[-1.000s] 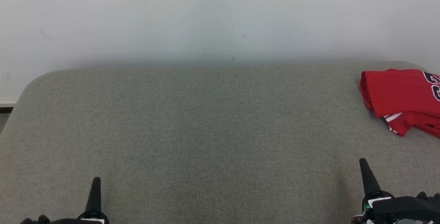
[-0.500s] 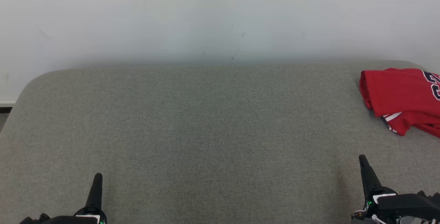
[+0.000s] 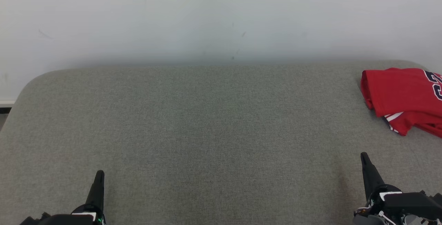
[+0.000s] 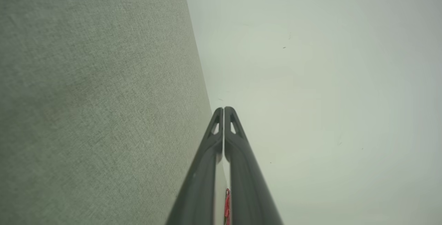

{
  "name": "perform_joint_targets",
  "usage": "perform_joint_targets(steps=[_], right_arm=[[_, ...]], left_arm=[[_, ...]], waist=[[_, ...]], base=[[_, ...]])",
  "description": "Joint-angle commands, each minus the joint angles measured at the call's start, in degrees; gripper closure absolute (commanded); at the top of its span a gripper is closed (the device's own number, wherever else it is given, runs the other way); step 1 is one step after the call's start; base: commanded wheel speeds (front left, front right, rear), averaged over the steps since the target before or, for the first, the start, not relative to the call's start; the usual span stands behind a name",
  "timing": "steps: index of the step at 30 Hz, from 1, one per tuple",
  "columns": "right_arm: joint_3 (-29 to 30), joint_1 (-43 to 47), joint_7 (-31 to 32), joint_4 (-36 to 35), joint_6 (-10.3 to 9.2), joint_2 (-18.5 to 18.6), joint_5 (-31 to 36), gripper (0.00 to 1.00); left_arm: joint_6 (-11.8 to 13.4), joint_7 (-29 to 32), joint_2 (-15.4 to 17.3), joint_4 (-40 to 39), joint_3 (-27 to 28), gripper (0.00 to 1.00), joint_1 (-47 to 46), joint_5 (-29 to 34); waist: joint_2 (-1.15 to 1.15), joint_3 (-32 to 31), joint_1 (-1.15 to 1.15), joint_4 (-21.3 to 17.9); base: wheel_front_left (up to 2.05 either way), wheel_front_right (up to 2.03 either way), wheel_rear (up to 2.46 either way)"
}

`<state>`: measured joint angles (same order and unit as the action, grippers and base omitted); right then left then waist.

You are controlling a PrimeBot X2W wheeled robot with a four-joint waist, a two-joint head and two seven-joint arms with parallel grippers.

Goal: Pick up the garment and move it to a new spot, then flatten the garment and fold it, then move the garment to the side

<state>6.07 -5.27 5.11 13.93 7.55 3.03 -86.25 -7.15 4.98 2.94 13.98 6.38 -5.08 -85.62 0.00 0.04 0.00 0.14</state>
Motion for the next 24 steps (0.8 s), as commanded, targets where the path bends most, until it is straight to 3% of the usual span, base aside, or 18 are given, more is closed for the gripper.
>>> perform_joint_targets(steps=[1,15,24], right_arm=[[0.3,-0.6,0.5,-0.1,-0.1,-0.1,-1.2,1.0],[0.6,-1.2,1.6,0.1,-0.11,-0.2,-6.5,1.0],[0.6,-1.1,1.6,0.1,-0.11,-0.2,-6.2,1.0]], left_arm=[[-0.5,0.4,-0.1,0.0,0.2,1.0,-0.9,-1.5],[-0.4,1.8,-0.1,0.1,0.3,1.0,-1.5,-7.1],[-0.4,1.7,-0.1,0.1,0.3,1.0,-1.5,-6.9]], waist=[[0.0,0.0,0.0,0.0],[0.0,0.1,0.0,-0.1],[0.0,0.1,0.0,-0.1]], base=[[0.0,0.0,0.0],[0.0,0.0,0.0],[0.0,0.0,0.0]])
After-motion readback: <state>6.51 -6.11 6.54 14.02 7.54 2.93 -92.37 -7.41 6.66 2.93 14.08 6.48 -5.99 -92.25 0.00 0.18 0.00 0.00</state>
